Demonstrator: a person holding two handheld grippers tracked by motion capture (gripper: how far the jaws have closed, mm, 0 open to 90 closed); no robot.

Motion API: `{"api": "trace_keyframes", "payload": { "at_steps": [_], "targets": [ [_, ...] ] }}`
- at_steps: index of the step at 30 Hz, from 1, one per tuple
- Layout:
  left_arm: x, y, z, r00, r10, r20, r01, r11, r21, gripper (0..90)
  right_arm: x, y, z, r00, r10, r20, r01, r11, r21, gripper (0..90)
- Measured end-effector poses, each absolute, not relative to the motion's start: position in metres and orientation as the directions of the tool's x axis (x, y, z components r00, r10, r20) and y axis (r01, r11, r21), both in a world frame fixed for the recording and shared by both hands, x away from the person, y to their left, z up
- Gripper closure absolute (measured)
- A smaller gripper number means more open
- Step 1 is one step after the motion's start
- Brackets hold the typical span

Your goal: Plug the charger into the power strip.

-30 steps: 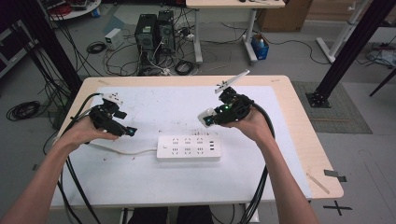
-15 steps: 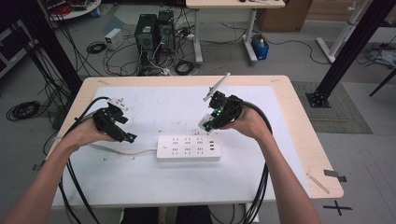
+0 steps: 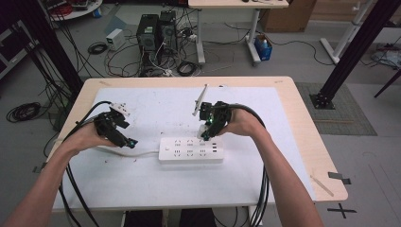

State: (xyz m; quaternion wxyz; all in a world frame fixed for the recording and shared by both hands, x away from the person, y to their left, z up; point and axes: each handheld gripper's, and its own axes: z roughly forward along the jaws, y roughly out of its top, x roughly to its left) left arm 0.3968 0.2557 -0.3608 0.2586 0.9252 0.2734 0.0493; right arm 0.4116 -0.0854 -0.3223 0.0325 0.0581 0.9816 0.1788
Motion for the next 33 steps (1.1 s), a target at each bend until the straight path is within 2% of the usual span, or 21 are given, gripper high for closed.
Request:
{"api": "trace_keyframes", "payload": {
  "at_steps": [8,33],
  "targets": [
    [0.395,0.258,-0.363,0.841,0.539,-0.032,0.479,-0.716,0.508,10.5,0.413,-0.072,-0.339,-0.998,0.044,-0.041,0.032,0.965,0.259,62.1],
    [0.388,0.258,-0.362,0.843,0.539,-0.011,0.465,-0.716,0.522,10.5,0.421,-0.061,-0.353,-0.999,-0.018,-0.029,-0.024,0.977,0.21,62.2]
  ]
}}
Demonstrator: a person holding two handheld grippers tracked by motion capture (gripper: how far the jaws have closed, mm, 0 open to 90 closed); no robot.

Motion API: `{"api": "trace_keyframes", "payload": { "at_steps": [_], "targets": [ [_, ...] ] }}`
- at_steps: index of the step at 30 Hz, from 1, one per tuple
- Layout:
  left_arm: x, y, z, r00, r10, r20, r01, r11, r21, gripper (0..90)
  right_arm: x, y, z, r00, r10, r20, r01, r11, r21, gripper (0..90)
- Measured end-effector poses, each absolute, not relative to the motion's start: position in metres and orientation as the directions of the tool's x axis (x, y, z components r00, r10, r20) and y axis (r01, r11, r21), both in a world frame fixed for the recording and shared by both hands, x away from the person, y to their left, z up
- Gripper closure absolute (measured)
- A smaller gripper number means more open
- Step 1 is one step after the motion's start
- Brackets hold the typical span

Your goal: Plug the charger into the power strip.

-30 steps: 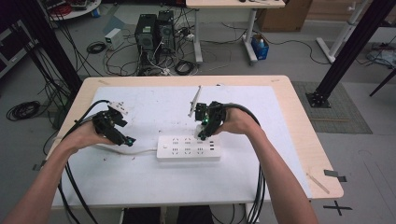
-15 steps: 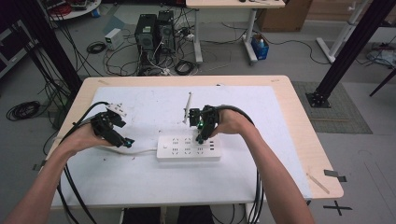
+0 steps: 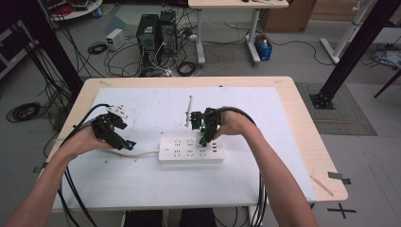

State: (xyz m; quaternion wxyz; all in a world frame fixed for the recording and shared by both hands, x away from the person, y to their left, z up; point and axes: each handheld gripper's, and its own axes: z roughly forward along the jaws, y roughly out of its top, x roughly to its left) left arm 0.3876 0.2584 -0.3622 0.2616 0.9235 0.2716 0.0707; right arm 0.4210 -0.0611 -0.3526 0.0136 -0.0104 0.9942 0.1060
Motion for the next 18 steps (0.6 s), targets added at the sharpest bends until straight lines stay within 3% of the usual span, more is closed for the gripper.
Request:
{"api": "trace_keyframes", "payload": {
  "at_steps": [18],
  "targets": [
    [0.3817,0.2578,-0.3588,0.84,0.543,-0.001,0.456,-0.704,0.544,10.5,0.4226,-0.0603,-0.3611,-0.999,-0.039,-0.023,-0.043,0.977,0.208,62.7]
  ]
}}
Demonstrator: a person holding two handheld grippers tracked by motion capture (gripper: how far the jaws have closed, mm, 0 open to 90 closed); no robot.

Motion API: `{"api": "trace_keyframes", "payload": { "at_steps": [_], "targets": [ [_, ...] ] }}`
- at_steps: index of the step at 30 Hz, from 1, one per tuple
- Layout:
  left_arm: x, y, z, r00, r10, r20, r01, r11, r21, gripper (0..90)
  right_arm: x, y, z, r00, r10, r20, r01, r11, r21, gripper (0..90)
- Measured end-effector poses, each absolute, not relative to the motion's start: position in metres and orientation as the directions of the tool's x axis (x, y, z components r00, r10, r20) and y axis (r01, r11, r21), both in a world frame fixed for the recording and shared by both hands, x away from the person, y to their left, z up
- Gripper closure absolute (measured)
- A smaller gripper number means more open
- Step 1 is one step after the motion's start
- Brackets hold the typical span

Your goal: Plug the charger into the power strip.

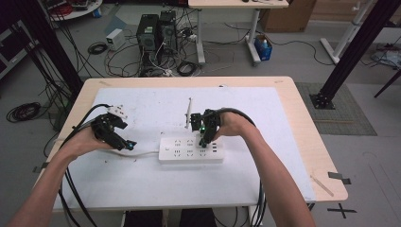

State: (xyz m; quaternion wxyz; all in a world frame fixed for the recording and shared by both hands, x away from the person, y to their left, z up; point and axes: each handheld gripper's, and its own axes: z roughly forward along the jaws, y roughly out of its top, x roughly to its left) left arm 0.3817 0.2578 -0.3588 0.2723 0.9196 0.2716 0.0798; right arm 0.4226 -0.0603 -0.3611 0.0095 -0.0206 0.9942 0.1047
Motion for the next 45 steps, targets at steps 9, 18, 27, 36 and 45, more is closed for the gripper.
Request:
{"api": "trace_keyframes", "payload": {
  "at_steps": [9,18,27,36,45],
  "targets": [
    [0.381,0.256,-0.358,0.842,0.539,0.006,0.449,-0.709,0.543,10.5,0.419,-0.063,-0.363,-0.999,-0.018,-0.045,-0.027,0.973,0.23,63.0],
    [0.379,0.254,-0.356,0.839,0.544,0.008,0.451,-0.703,0.551,10.5,0.423,-0.063,-0.363,-1.0,-0.015,-0.019,-0.019,0.972,0.233,63.0],
    [0.377,0.254,-0.354,0.838,0.545,0.013,0.447,-0.701,0.556,10.5,0.413,-0.058,-0.364,-0.996,-0.037,-0.081,-0.052,0.98,0.193,63.0],
    [0.374,0.253,-0.352,0.839,0.543,0.014,0.446,-0.703,0.555,10.5,0.426,-0.062,-0.368,-1.0,-0.005,0.0,-0.005,0.968,0.25,62.9],
    [0.372,0.256,-0.348,0.834,0.552,0.022,0.445,-0.694,0.566,10.6,0.422,-0.066,-0.372,-1.0,0.007,-0.026,0.0,0.96,0.281,62.8]
  ]
}}
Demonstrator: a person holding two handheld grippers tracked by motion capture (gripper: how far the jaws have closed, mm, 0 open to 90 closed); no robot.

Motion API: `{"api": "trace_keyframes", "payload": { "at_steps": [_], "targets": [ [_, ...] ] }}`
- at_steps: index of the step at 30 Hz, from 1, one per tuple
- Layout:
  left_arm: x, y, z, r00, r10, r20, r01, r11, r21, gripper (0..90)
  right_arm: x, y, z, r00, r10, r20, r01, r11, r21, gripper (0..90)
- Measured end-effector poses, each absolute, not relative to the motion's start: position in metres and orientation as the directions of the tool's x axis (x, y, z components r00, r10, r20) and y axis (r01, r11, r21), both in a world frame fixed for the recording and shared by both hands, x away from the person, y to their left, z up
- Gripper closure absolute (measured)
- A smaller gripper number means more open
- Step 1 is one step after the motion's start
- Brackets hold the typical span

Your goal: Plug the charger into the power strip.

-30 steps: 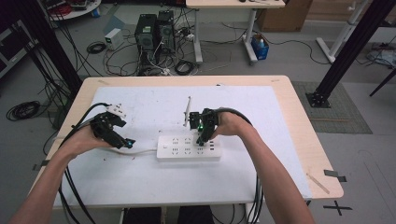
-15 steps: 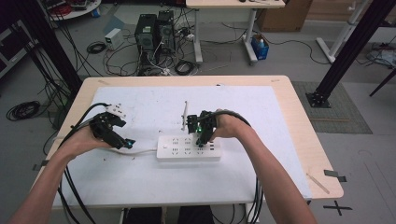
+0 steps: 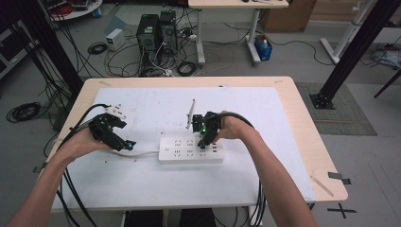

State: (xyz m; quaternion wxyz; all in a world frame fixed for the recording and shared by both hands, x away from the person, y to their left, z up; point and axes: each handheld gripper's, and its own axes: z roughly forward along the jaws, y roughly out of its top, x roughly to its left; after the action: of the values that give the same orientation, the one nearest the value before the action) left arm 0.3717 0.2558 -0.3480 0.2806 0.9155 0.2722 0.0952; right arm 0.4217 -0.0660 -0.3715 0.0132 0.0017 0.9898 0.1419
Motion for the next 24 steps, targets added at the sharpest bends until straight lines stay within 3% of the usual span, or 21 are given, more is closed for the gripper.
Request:
{"api": "trace_keyframes", "payload": {
  "at_steps": [18,22,24],
  "targets": [
    [0.372,0.264,-0.345,0.838,0.546,0.022,0.439,-0.696,0.568,10.6,0.421,-0.069,-0.372,-0.999,0.019,-0.031,0.008,0.949,0.316,61.3],
    [0.373,0.266,-0.344,0.836,0.549,0.019,0.443,-0.694,0.568,10.6,0.419,-0.066,-0.371,-0.998,0.049,-0.034,0.037,0.953,0.3,47.2],
    [0.374,0.267,-0.344,0.839,0.544,0.018,0.442,-0.7,0.561,10.5,0.418,-0.065,-0.37,-0.998,0.046,-0.031,0.035,0.956,0.292,47.2]
  ]
}}
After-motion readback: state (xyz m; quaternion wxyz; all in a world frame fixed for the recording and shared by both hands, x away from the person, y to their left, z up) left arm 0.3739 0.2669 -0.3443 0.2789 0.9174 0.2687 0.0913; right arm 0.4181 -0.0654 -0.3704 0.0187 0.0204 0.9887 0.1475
